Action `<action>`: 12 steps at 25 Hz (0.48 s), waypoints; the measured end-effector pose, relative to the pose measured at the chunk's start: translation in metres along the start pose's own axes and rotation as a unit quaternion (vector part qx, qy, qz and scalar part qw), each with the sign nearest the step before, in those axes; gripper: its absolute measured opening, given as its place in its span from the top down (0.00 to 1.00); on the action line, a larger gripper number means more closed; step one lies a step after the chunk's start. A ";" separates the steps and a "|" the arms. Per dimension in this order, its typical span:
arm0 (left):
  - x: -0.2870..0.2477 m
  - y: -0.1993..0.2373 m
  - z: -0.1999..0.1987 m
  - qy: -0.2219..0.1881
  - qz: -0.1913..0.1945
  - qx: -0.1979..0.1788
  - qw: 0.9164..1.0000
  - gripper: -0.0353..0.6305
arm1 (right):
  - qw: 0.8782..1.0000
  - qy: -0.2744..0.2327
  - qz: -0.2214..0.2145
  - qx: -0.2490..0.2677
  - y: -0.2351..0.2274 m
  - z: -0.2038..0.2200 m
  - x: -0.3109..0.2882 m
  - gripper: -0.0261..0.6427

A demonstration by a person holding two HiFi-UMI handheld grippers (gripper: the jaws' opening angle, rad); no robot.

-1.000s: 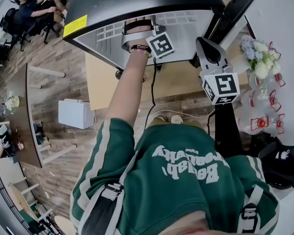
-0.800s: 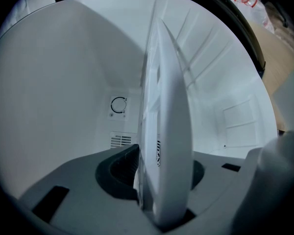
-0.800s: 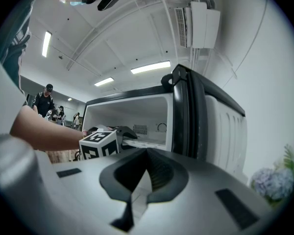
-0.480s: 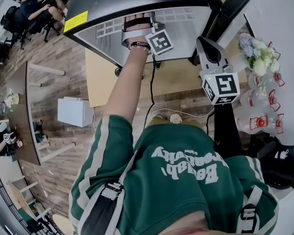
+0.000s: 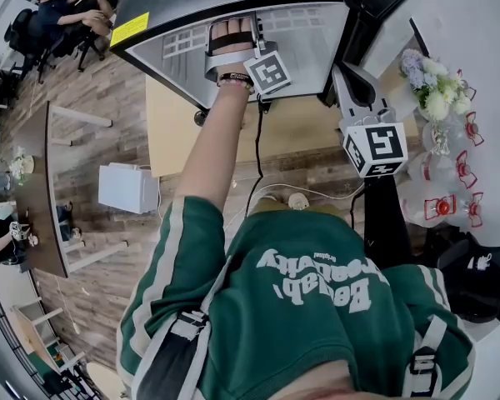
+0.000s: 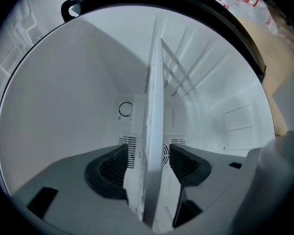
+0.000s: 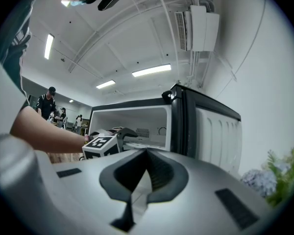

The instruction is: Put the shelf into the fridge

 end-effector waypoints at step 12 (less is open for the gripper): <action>0.042 0.001 0.004 0.021 0.007 0.011 1.000 0.53 | 1.000 -0.012 -0.016 0.005 0.007 -0.001 0.034 0.96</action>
Point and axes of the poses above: the fingertips, and each gripper's own axes: x backward along the fingers, y to its left, z out of its underside, the point moved 5 cm from there along x, backward along the fingers, and after that the axes turned 7 degrees about y, right-handed, at the moved point
